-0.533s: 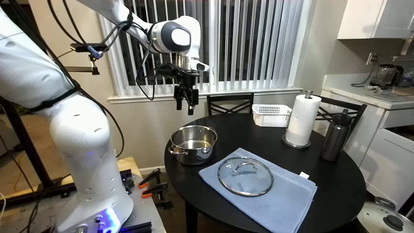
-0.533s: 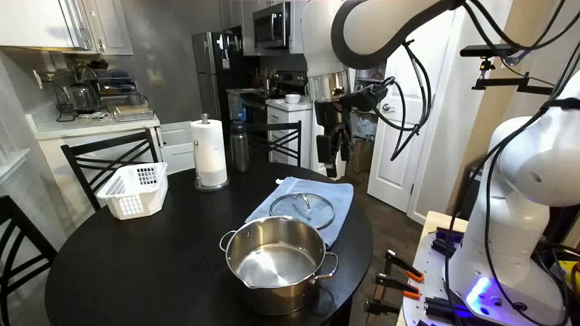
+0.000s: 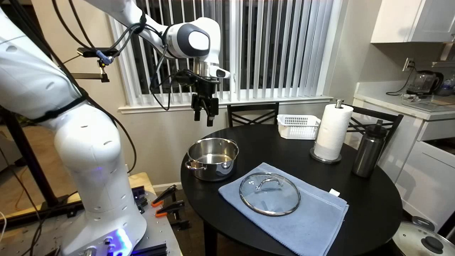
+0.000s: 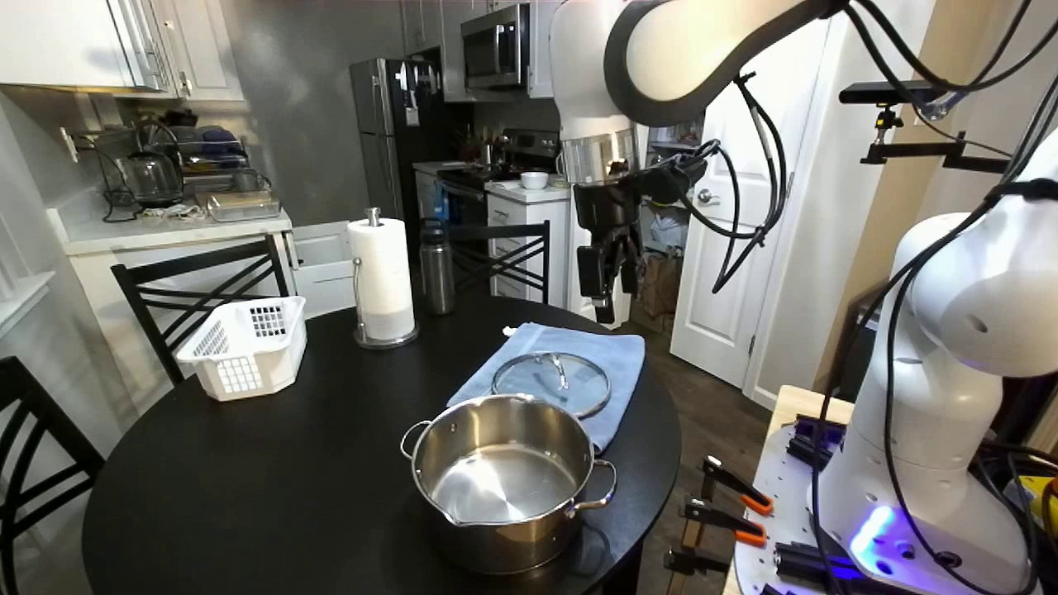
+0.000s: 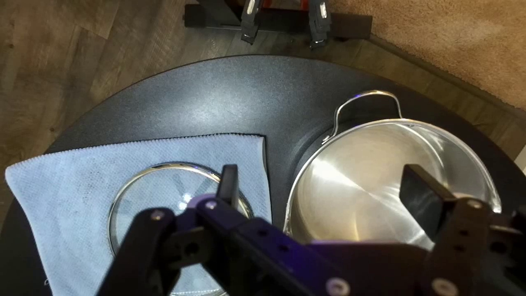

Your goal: Put the glass lid on the silver pot.

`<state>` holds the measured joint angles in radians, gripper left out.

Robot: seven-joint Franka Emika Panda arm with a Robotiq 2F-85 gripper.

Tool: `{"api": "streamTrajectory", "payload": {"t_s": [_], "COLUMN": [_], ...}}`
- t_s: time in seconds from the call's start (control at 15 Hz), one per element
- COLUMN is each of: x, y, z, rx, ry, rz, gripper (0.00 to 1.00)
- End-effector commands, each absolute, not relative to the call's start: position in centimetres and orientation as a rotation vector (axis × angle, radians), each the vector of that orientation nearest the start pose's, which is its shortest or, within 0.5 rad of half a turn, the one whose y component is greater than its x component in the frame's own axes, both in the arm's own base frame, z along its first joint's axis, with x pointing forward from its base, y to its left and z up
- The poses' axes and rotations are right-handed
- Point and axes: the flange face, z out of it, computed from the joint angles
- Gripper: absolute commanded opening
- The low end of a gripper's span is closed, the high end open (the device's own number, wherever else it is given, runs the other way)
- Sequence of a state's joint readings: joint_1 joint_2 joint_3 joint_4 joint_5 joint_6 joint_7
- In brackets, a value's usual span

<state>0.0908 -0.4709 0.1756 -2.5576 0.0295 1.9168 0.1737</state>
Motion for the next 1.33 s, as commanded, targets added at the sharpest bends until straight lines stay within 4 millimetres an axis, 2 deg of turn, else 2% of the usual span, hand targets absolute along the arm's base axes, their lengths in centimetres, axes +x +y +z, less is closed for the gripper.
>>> {"api": "streamTrajectory", "payload": {"t_s": [0.0,0.33,0.47,0.6,0.73,0.8,1.0,1.27], "x": [39.5,44.4,46.3,47.9,49.3,47.5,49.0,49.4], "y": [5.3,-6.6,-9.6,-10.8,-10.8,-10.9,-10.7,-10.7], "z": [40.2,36.6,34.1,31.7,29.3,31.3,28.8,29.0], "rx": [-3.219,-3.144,-3.111,-3.108,-3.112,-3.118,-3.124,-3.126], "ry": [-0.007,0.187,0.220,0.214,0.194,0.237,0.221,0.220], "rz": [0.202,0.154,0.154,0.154,0.172,0.162,0.205,0.196], "gripper": [1.00,1.00,1.00,1.00,1.00,1.00,1.00,1.00]}}
